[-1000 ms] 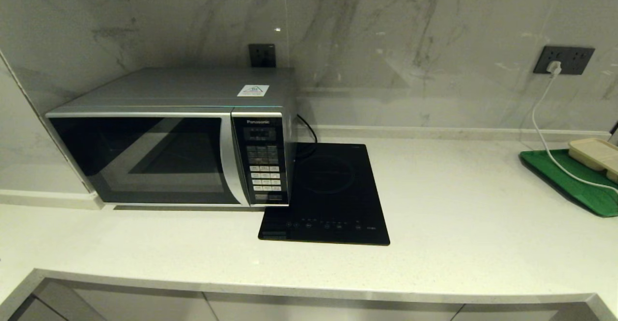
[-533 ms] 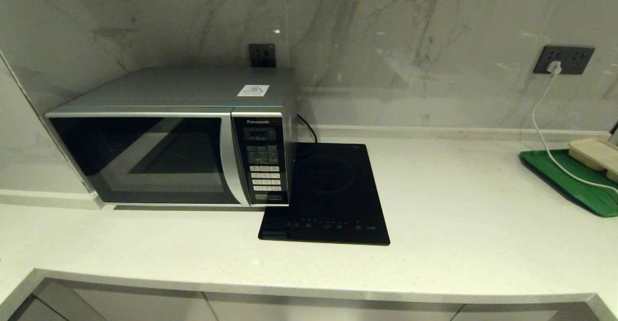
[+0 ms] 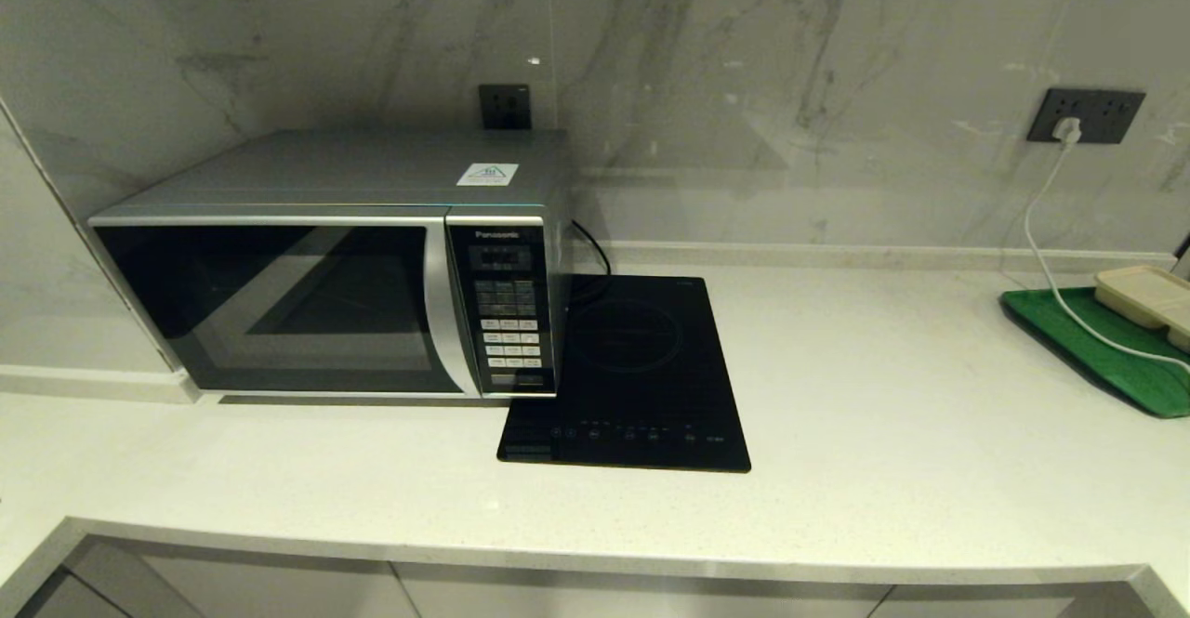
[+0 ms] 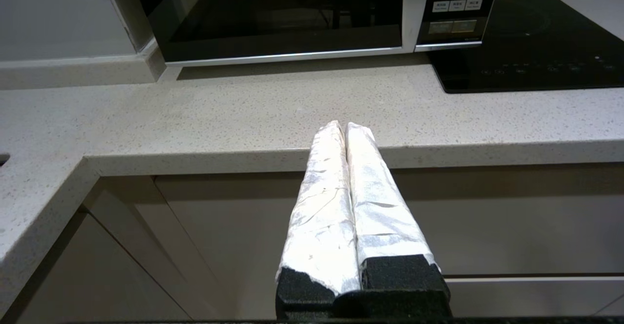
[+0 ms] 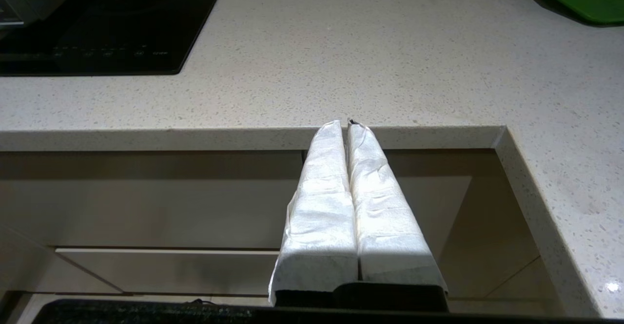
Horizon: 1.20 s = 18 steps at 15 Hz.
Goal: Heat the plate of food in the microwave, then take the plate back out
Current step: Open the microwave oven
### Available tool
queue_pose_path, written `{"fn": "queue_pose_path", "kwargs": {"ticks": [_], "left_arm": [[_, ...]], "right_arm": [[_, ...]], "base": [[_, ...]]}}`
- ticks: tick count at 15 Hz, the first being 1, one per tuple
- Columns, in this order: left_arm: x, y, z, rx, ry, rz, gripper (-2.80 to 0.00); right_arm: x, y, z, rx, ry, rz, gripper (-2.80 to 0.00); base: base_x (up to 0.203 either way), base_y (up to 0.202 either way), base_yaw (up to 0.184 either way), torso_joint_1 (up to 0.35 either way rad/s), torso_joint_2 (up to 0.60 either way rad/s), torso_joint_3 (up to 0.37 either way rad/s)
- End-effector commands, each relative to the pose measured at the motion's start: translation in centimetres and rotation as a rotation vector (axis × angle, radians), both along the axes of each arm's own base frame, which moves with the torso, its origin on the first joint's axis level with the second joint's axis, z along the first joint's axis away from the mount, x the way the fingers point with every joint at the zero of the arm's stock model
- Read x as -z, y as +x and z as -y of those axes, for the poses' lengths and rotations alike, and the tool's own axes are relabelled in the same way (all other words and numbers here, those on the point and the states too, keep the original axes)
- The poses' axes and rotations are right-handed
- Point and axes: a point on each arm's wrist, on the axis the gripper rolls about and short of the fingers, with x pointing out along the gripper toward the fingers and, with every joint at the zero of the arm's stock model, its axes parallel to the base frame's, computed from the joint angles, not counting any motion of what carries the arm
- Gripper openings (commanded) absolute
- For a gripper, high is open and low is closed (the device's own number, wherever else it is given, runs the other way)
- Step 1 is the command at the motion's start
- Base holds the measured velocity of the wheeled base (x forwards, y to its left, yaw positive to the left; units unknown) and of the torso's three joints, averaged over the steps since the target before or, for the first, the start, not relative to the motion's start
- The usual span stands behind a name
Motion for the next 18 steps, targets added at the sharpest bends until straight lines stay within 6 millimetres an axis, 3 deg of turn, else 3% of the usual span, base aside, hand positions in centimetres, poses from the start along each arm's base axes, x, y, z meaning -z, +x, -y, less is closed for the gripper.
{"fn": "queue_pose_path", "kwargs": {"ticks": [1, 6, 9, 11, 14, 18], "left_arm": [[0.0, 0.0, 0.0, -0.003, 0.004, -0.003, -2.80], [-0.3, -0.2, 0.0, -0.022, 0.002, -0.019, -2.80], [-5.4, -1.3, 0.1, 0.032, 0.013, -0.032, -2.80], [-9.3, -0.5, 0.2, 0.091, 0.011, -0.087, -2.80], [-13.7, 4.0, 0.3, 0.127, -0.005, -0.278, -2.80], [-15.1, 11.7, 0.4, 0.163, -0.067, -0.666, -2.80]], "right_arm": [[0.0, 0.0, 0.0, 0.000, 0.000, -0.002, -2.80], [0.0, 0.0, 0.0, 0.002, 0.000, -0.002, -2.80], [0.0, 0.0, 0.0, 0.000, 0.000, -0.002, -2.80], [0.0, 0.0, 0.0, 0.000, 0.000, -0.002, -2.80], [0.0, 0.0, 0.0, 0.000, 0.000, -0.002, -2.80], [0.0, 0.0, 0.0, -0.001, 0.000, -0.002, -2.80]], "base": [[0.000, 0.000, 0.000, 0.000, 0.00, 0.000], [0.000, 0.000, 0.000, 0.000, 0.00, 0.000], [0.000, 0.000, 0.000, 0.000, 0.00, 0.000], [0.000, 0.000, 0.000, 0.000, 0.00, 0.000], [0.000, 0.000, 0.000, 0.000, 0.00, 0.000], [0.000, 0.000, 0.000, 0.000, 0.00, 0.000]]}}
